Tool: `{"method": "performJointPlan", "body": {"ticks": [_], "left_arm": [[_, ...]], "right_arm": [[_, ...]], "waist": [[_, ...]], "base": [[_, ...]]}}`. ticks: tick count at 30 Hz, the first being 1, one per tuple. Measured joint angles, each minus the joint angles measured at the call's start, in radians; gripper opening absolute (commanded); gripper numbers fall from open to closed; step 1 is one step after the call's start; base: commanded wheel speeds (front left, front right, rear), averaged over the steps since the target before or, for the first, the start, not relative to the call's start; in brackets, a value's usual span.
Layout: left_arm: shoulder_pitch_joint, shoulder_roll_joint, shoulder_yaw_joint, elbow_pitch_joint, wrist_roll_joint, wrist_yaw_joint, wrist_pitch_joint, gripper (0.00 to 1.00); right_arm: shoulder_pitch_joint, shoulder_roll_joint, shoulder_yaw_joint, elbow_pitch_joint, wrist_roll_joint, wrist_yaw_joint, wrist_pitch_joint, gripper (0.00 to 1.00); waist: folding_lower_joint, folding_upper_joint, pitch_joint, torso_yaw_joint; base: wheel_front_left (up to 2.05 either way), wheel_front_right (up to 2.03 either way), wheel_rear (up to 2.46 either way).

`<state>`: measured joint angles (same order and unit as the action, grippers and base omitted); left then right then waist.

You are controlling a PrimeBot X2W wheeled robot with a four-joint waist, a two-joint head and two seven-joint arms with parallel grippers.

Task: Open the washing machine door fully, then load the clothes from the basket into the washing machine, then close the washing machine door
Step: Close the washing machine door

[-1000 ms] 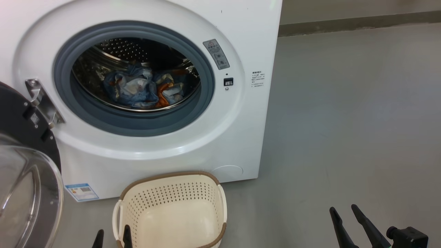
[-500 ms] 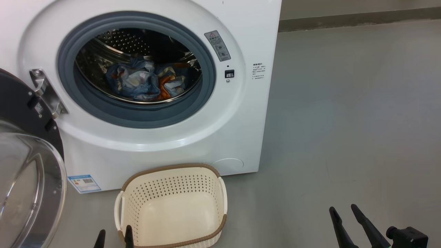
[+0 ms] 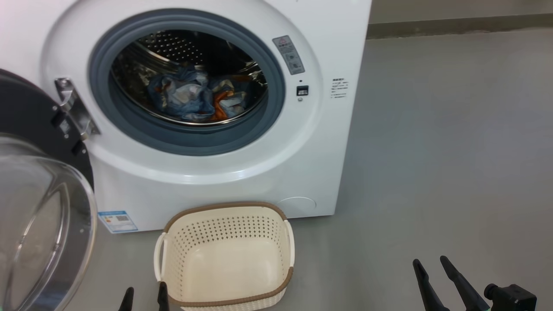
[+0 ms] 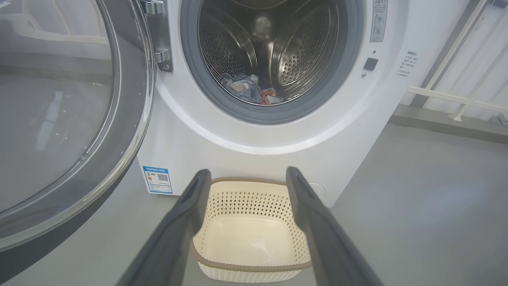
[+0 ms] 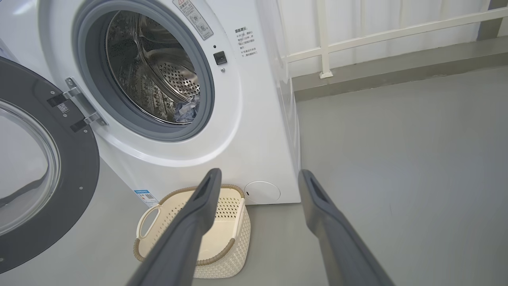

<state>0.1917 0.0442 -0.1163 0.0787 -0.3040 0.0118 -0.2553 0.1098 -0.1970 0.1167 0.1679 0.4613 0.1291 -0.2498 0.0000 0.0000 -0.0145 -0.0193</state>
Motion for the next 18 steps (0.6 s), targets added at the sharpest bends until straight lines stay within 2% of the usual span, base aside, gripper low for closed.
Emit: {"method": "performJointPlan", "body": {"ticks": [8, 18], "left_arm": [[0.000, 0.000, 0.001, -0.006, 0.001, 0.001, 0.000, 1.00], [0.015, 0.001, 0.002, -0.013, 0.001, 0.003, 0.000, 1.00]], "right_arm": [[0.000, -0.002, 0.004, -0.001, -0.001, 0.000, 0.000, 1.00], [-0.003, -0.015, 0.024, 0.000, -0.001, 0.000, 0.000, 1.00]], "waist": [[0.0000, 0.0000, 0.000, 0.068], [0.0000, 0.0000, -0.001, 0.196]], "base": [[0.00, 0.00, 0.00], [0.00, 0.00, 0.00]]}}
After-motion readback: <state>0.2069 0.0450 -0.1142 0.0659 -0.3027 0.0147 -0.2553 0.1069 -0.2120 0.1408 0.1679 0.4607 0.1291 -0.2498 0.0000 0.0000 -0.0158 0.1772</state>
